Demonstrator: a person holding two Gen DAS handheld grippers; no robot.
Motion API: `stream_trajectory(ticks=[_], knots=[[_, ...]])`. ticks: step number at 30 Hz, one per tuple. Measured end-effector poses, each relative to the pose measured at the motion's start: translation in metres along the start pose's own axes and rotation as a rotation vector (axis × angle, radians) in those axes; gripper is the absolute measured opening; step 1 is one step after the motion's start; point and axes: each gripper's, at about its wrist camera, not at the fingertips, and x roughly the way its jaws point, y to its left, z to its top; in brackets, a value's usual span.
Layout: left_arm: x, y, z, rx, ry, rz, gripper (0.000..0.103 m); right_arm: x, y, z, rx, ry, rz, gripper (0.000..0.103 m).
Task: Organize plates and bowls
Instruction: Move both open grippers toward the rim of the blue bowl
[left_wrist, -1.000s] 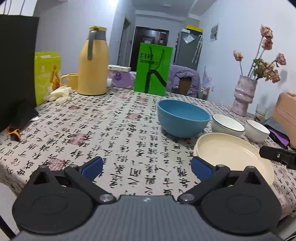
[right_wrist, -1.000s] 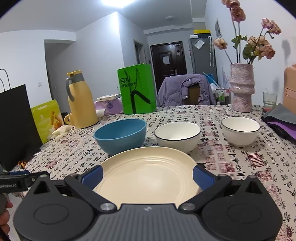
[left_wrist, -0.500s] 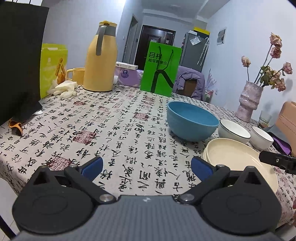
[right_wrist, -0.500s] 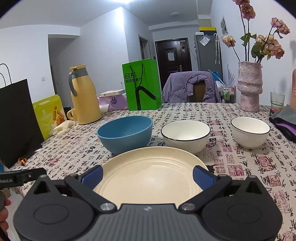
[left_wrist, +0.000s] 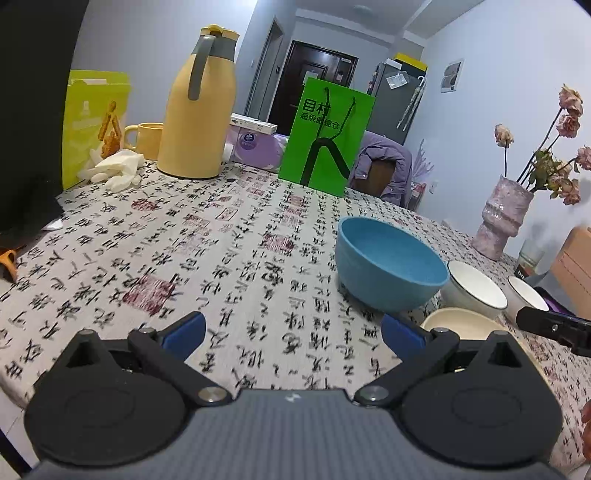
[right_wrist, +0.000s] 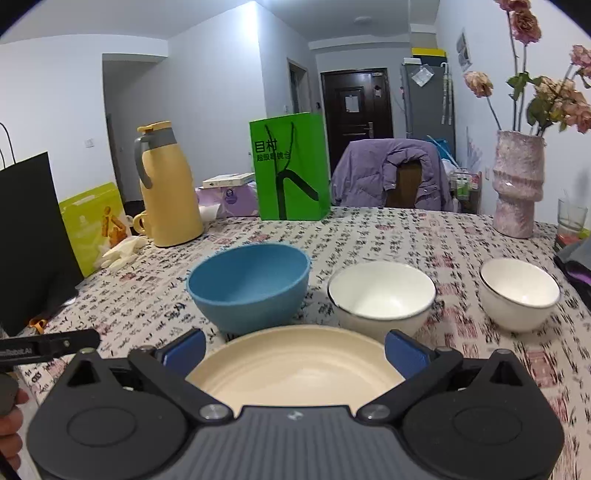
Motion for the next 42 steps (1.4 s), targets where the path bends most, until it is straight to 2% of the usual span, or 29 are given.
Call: stream_trajectory(ticks=[4,8,16,22,26,29,33,36,38,40,42], knots=[[0.011,0.004,0.005,-0.061,0.040,-0.035,0.103,0.012,-0.005,0.020,0.006,0.045,0.035,0.103],[0.020,0.006,0.007,-0.073,0.055,-0.028,0.103,0.022,-0.006,0.038,-0.019,0.062,0.028,0.103],[0.031,-0.004,0.029,-0.058,0.028,0.000,0.103,0.044,0.002,0.061,-0.084,0.092,0.047,0.103],[0.042,-0.018,0.045,-0.007,0.018,0.031,0.103,0.062,0.004,0.075,-0.110,0.116,0.054,0.103],[0.055,-0.022,0.056,-0.017,0.050,0.023,0.103,0.075,0.004,0.084,-0.109,0.123,0.063,0.103],[0.061,-0.025,0.065,-0.017,0.042,0.041,0.103,0.084,0.005,0.092,-0.116,0.115,0.049,0.103],[0.077,-0.025,0.077,-0.049,0.085,0.029,0.103,0.100,0.001,0.103,-0.101,0.128,0.032,0.103],[0.086,-0.031,0.083,-0.044,0.089,0.040,0.103,0.109,-0.005,0.107,-0.095,0.129,0.013,0.103],[0.096,-0.035,0.086,-0.047,0.126,0.031,0.103,0.118,-0.009,0.109,-0.083,0.147,0.013,0.103],[0.107,-0.040,0.088,-0.055,0.170,-0.003,0.103,0.127,-0.011,0.111,-0.089,0.165,0.015,0.099],[0.113,-0.046,0.087,-0.052,0.177,0.011,0.103,0.135,-0.010,0.112,-0.102,0.175,0.019,0.095]])
